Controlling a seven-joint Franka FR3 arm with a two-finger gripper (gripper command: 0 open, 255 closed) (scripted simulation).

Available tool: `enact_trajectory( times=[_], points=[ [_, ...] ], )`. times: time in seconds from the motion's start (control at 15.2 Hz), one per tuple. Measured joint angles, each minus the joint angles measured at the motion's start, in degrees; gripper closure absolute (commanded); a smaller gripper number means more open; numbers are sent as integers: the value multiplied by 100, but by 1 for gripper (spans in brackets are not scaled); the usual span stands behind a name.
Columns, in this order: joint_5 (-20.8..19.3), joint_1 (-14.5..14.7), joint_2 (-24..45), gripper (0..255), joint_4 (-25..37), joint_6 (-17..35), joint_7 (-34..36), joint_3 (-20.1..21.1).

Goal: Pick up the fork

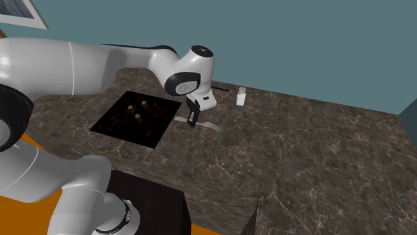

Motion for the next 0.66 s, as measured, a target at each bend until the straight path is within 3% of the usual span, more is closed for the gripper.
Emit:
enact_trajectory(
  times=[0.66],
  points=[
    [-26, -15, -209, 255, 577, -777, 31, -169]
  ],
)
